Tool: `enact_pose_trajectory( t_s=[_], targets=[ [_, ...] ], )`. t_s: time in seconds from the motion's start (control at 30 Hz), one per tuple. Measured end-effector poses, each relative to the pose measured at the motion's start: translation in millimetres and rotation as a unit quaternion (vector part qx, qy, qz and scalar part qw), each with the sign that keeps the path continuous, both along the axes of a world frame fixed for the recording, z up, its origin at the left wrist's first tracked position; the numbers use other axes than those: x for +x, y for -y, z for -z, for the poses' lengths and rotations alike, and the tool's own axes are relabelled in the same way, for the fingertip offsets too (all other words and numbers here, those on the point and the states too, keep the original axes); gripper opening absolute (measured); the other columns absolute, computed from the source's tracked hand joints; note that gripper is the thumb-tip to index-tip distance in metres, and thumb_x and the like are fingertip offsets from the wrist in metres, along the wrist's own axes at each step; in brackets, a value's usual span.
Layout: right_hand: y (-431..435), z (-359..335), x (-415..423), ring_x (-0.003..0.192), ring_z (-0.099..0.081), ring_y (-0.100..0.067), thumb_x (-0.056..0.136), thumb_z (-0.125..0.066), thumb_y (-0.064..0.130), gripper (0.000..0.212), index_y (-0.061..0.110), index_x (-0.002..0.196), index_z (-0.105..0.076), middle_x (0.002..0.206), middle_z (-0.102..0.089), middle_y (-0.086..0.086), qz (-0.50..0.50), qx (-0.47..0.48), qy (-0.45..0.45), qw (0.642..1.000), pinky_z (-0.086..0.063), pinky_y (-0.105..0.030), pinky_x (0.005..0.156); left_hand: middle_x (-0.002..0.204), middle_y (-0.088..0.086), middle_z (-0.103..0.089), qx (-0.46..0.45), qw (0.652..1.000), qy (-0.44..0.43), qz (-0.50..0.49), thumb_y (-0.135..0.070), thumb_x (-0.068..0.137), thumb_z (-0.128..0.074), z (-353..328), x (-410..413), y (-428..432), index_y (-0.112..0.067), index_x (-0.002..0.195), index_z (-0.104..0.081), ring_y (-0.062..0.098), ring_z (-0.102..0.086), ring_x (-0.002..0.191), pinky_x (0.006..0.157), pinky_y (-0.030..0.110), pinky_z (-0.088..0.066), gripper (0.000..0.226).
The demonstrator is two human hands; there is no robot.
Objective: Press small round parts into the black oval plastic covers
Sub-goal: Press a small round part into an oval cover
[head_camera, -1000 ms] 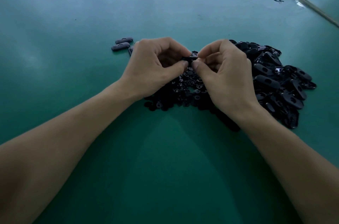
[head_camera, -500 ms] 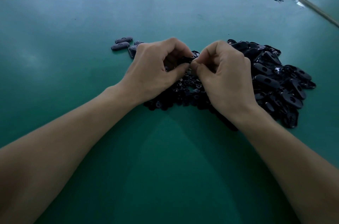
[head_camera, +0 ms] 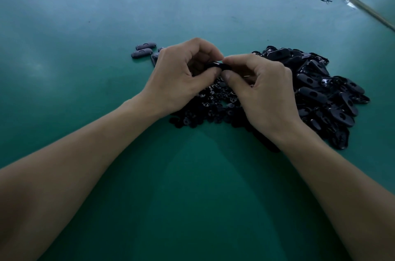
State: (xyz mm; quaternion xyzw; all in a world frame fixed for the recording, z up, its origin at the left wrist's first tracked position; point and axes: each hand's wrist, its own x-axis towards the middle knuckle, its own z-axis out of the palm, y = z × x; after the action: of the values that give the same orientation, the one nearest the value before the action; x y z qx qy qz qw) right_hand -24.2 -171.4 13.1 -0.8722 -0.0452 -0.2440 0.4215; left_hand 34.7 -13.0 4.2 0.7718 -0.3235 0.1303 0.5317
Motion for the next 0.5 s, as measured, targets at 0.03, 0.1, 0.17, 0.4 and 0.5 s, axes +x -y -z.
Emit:
enact_pose_trajectory(
  t_s=[0.03,0.1,0.17,0.4,0.5],
  targets=[
    [0.7,0.6,0.4,0.087,-0.068,0.0,0.089,-0.071,0.015,0.021,0.017,0.11,-0.074,0.094,-0.072,0.011,-0.004,0.018,-0.002,1.0,-0.055,-0.021,0.085,0.085,-0.009,-0.072,-0.004,1.0,-0.013,0.006,-0.011,0.084,-0.072,0.3,0.5,-0.3,-0.032,0.096,-0.063,0.02,-0.071,0.077,0.075,0.037,-0.059,0.026],
    [2.3,1.4,1.7,0.08,-0.068,0.002,0.088,-0.072,0.016,0.015,0.019,0.103,-0.075,0.087,-0.071,0.017,0.001,0.036,-0.001,0.999,-0.056,-0.022,0.081,0.085,-0.007,-0.072,-0.015,0.999,-0.041,0.021,-0.01,0.084,-0.073,0.5,1.5,-0.9,-0.027,0.098,-0.065,0.015,-0.07,0.075,0.077,0.034,-0.06,0.025],
    [3.6,1.4,3.3,0.077,-0.068,0.001,0.087,-0.073,0.017,0.012,0.023,0.097,-0.074,0.083,-0.071,0.016,0.005,0.046,-0.004,0.999,-0.057,-0.025,0.079,0.084,-0.006,-0.073,-0.026,0.997,-0.06,0.032,-0.005,0.084,-0.074,-0.1,2.4,-1.9,-0.023,0.099,-0.067,0.009,-0.07,0.077,0.078,0.03,-0.06,0.024],
    [4.9,-1.1,3.0,0.074,-0.068,0.0,0.086,-0.074,0.017,0.012,0.028,0.089,-0.071,0.08,-0.072,0.014,-0.003,0.047,-0.014,0.999,-0.057,-0.023,0.076,0.083,-0.01,-0.074,-0.037,0.995,-0.086,0.043,0.004,0.084,-0.074,-1.5,3.2,-2.3,-0.017,0.096,-0.069,0.007,-0.071,0.078,0.08,0.026,-0.059,0.024],
    [4.8,-3.4,2.6,0.071,-0.065,0.005,0.087,-0.073,0.017,0.013,0.029,0.088,-0.069,0.076,-0.068,0.018,-0.002,0.028,-0.02,0.999,-0.05,-0.011,0.07,0.077,-0.016,-0.074,-0.037,0.994,-0.091,0.046,0.004,0.083,-0.075,-1.7,3.9,-3.0,-0.019,0.093,-0.07,0.004,-0.071,0.076,0.078,0.021,-0.057,0.026]
  ],
)
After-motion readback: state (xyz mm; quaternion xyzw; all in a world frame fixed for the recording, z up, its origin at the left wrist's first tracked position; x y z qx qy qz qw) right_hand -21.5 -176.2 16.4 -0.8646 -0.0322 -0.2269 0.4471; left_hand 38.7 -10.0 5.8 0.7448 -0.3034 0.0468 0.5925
